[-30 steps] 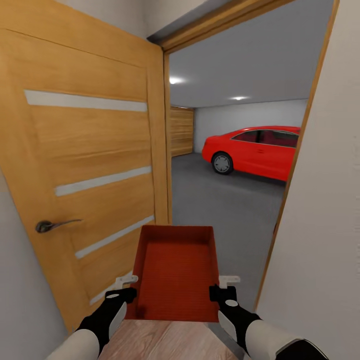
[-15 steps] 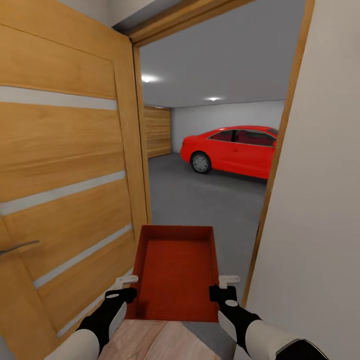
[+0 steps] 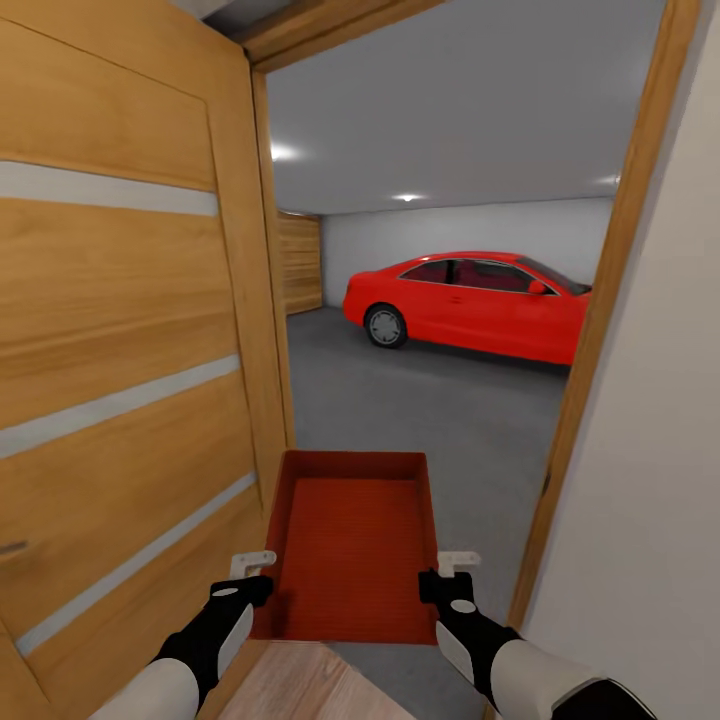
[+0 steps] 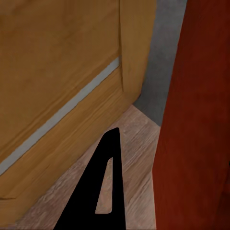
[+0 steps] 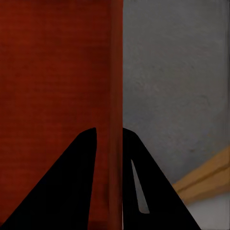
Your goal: Move the two storage containers from the living room to the garage. In the garage, place one container on the floor and stack the other container on top of it (either order is fine).
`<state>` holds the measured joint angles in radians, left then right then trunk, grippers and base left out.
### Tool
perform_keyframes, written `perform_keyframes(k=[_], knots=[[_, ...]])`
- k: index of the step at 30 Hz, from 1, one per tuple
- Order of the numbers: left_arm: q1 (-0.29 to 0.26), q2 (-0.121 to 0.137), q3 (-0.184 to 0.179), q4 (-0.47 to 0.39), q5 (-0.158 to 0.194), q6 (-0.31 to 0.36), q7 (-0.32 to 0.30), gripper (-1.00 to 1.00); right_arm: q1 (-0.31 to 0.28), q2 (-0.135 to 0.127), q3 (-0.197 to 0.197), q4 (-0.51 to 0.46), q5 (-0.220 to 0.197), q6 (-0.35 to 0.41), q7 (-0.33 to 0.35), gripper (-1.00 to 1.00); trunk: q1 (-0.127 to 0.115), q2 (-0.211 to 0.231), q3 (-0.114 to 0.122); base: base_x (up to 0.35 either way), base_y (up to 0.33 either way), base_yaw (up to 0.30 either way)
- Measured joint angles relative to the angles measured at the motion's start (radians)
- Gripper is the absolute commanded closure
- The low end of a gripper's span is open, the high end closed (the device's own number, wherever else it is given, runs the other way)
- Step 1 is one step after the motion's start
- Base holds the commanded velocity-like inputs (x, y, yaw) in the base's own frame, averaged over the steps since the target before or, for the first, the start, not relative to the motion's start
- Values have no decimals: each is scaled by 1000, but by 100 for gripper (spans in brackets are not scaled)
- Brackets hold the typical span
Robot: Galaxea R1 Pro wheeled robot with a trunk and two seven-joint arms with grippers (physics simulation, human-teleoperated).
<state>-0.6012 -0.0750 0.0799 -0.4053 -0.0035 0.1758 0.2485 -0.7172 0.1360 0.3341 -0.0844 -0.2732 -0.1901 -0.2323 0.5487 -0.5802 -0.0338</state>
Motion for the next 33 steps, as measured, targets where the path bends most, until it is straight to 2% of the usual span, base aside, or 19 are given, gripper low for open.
perform_keyframes(k=[33], knots=[[0,0,0,-1,-1,0,0,100,0,0,0,-1,0,0,0,100,0,0,0,287,231,-287]])
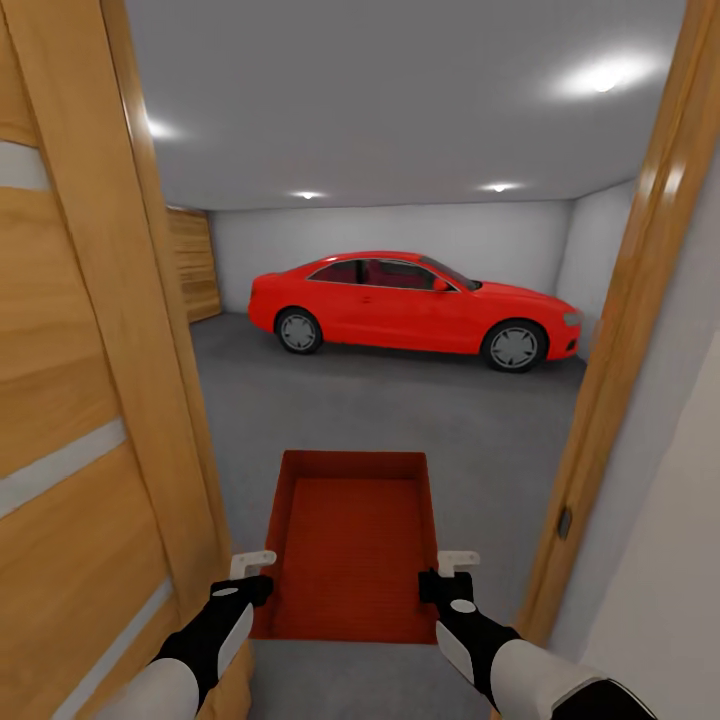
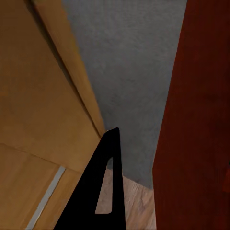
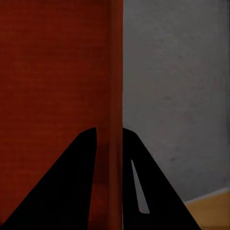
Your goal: Move the two storage containers from the living room to the garage. In the garage, place one container on the floor and stack the other container on top of it (either order is fine).
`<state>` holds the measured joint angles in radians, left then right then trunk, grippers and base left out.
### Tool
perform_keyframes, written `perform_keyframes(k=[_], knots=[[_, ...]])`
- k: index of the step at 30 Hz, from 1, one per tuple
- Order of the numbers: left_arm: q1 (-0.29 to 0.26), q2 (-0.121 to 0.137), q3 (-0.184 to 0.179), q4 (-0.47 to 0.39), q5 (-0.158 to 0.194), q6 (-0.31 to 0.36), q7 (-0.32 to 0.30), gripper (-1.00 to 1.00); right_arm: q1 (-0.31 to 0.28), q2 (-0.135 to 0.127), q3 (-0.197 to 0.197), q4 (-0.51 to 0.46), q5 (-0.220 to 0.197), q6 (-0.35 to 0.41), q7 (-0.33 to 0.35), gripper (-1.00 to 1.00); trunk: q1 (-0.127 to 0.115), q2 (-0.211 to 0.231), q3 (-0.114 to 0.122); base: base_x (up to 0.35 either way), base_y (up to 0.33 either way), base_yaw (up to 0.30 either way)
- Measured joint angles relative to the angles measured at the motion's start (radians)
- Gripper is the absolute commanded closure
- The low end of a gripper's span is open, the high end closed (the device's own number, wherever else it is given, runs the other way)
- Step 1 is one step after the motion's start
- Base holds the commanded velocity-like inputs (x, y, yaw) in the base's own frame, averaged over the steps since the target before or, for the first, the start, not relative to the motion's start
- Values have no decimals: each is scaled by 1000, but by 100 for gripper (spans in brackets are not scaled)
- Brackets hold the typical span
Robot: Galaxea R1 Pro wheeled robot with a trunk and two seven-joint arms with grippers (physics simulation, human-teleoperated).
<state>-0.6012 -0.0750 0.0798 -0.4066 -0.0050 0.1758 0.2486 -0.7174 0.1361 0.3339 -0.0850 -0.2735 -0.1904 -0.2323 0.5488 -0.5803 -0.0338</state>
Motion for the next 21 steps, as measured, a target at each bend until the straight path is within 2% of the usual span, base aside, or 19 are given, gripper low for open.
perform_keyframes(k=[21], knots=[[0,-1,0,0,-3,-3,2,100,0,0,-4,1,1,0,0,100,0,0,0,283,226,-275]])
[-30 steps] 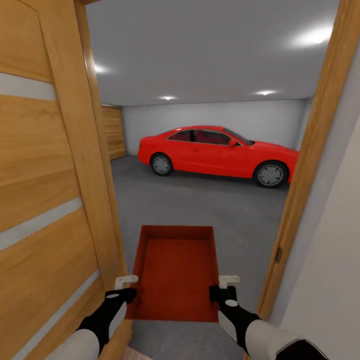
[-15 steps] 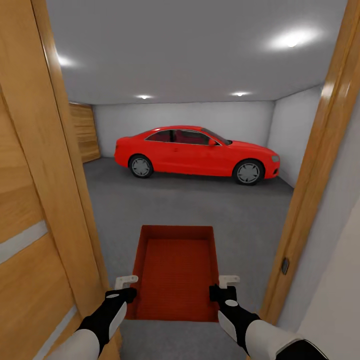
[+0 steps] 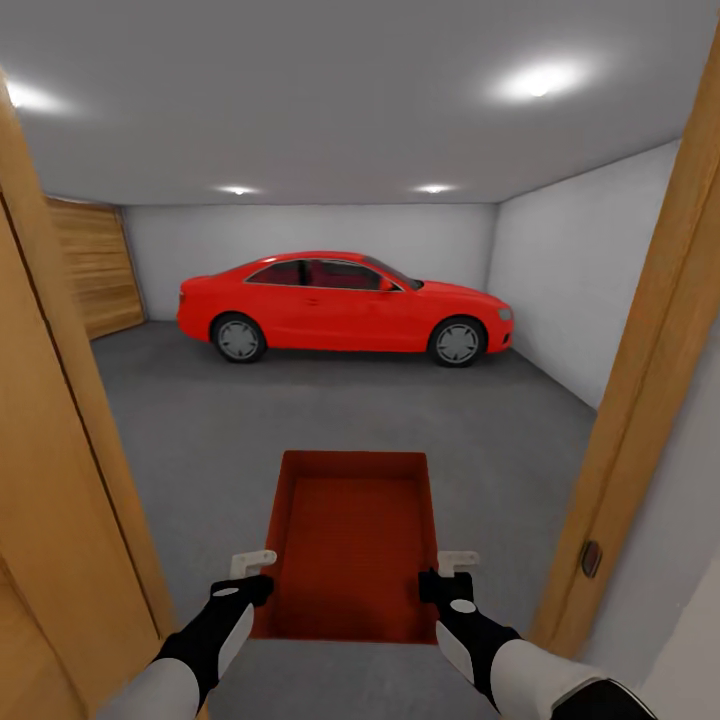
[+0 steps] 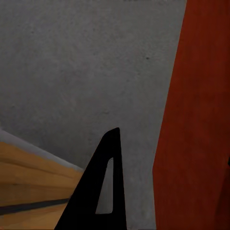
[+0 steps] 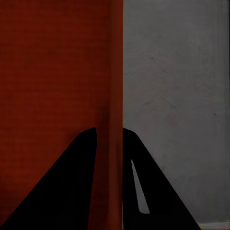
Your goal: Move the two storage containers from the living room to the garage. In the garage, place one container on the floor and stack the other container on top of it (either order is fine).
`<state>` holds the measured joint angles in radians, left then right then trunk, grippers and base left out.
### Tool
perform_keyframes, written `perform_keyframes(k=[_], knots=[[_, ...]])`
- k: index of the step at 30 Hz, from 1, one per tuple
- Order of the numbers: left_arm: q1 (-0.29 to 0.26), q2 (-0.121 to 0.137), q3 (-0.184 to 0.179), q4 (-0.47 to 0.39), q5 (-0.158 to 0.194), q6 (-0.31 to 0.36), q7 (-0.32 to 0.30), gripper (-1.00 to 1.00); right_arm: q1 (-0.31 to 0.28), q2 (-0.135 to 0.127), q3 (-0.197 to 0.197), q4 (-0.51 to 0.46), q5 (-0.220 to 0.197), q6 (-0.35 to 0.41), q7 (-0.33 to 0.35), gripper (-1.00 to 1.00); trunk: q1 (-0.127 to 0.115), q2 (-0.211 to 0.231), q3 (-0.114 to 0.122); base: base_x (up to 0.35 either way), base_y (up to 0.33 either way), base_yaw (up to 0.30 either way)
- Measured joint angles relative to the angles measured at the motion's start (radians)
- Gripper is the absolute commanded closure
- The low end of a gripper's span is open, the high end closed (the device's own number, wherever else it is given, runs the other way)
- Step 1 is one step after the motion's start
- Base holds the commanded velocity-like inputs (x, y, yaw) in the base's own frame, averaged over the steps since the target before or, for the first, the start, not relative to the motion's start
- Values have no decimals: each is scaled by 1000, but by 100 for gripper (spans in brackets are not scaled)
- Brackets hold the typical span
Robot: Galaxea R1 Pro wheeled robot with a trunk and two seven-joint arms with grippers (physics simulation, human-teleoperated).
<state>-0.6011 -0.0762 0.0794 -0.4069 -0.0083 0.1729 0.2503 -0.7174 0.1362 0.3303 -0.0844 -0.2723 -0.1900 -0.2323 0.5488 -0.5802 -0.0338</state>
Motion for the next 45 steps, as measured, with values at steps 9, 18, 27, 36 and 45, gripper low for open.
perform_keyframes(k=[9,18,27,36,45], knots=[[0,0,-3,0,6,-2,7,100,0,0,0,0,0,0,1,100,0,0,0,41,26,-22],[0,0,-4,1,11,-5,8,100,0,0,-2,-1,1,0,1,100,0,0,0,189,0,0],[0,1,-2,0,7,-5,6,100,0,1,-1,0,-1,-1,0,100,0,0,0,319,0,0],[0,1,-3,0,9,-5,5,100,0,1,-3,-1,1,0,1,100,0,0,0,322,0,0],[0,1,-2,0,6,-5,2,100,-1,1,-1,-1,1,0,1,100,0,0,0,322,12,0]])
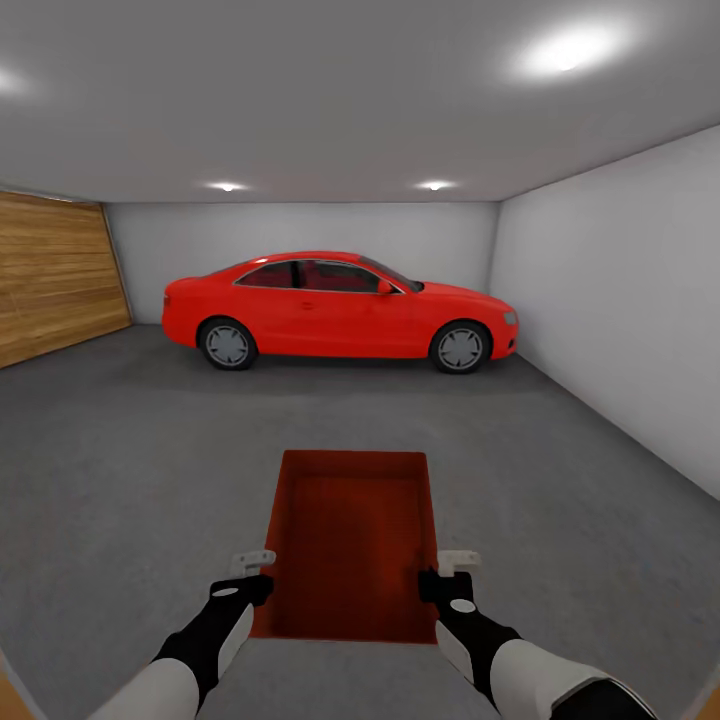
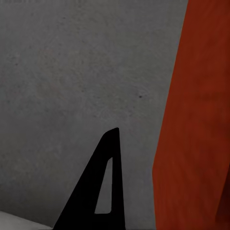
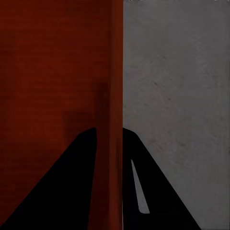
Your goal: Move the two storage containers from the living room to the garage. In the garage, place one container on the floor and stack the other container on top of it (either order is fine).
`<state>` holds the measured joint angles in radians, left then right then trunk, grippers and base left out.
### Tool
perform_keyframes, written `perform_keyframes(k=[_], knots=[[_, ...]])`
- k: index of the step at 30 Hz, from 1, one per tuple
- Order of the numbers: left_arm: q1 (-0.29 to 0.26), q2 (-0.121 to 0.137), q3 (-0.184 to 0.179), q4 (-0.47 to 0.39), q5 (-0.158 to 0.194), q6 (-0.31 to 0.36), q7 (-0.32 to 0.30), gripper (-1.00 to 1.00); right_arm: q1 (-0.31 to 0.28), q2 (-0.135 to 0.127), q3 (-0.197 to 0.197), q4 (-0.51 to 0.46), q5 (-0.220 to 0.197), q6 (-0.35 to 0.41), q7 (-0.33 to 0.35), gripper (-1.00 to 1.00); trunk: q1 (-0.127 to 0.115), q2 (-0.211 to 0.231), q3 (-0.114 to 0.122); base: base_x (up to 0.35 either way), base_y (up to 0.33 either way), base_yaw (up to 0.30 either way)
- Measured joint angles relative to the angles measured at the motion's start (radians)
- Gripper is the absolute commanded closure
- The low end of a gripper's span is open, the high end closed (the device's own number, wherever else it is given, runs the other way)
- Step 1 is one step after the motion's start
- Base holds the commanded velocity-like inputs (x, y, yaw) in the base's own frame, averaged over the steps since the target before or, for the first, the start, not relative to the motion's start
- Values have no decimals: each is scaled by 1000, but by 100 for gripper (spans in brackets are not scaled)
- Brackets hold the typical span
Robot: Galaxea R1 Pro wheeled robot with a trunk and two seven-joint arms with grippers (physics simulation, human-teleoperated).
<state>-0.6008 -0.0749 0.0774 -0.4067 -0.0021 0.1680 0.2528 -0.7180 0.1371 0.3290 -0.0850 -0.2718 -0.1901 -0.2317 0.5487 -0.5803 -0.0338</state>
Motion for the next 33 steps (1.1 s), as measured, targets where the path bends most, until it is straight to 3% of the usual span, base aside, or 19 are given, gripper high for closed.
perform_keyframes(k=[7,14,26,33], knots=[[0,0,0,0,0,0,-1,100,1,-1,-2,0,1,1,0,100,0,0,0,322,91,0],[2,2,-1,1,5,0,-1,100,0,4,-3,6,-2,3,-1,100,1,0,0,0,0,0],[2,1,0,3,118,0,-7,100,0,-5,-33,7,39,5,2,100,0,0,0,45,-8,0],[2,2,-1,2,163,0,-5,100,0,-5,-37,8,41,3,0,100,1,0,0,77,-28,0]])
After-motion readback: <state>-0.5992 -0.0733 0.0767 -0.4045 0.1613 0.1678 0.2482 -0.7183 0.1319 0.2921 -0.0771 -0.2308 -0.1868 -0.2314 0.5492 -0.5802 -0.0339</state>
